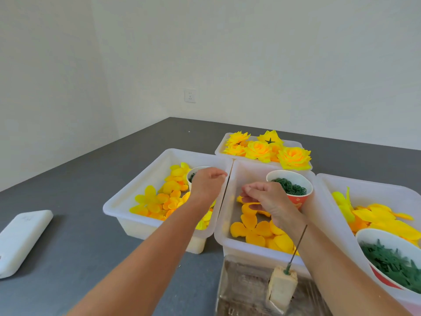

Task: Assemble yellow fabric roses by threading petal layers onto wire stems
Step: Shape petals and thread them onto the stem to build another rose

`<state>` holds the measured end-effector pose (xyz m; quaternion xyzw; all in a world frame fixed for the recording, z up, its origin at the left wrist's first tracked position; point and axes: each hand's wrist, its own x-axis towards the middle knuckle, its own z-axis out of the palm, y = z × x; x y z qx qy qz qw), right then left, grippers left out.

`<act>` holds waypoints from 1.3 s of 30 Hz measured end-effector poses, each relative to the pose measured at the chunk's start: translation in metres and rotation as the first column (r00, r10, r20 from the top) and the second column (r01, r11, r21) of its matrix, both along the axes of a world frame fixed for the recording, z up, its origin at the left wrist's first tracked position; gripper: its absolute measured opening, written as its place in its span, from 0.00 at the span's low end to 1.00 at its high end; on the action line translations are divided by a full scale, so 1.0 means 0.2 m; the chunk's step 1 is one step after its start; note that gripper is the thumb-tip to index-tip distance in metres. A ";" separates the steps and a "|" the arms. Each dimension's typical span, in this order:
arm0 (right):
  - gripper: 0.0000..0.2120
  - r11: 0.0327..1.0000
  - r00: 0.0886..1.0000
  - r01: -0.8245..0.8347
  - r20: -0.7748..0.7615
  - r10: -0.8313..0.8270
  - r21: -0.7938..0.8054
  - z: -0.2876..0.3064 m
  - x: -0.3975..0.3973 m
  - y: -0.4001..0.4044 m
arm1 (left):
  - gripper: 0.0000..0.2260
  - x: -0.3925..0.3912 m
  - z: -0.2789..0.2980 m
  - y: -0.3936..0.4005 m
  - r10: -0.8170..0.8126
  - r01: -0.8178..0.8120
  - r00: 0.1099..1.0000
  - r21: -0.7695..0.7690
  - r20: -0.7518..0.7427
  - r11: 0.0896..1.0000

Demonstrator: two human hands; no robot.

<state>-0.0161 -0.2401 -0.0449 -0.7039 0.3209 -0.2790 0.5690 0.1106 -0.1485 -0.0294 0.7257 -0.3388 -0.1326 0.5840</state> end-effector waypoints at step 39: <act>0.06 0.927 0.927 -0.348 0.094 0.362 -0.139 0.02 0.35 0.03 | 0.07 0.30 -0.12 0.10 -0.246 -0.226 0.834 0.712 0.495 0.665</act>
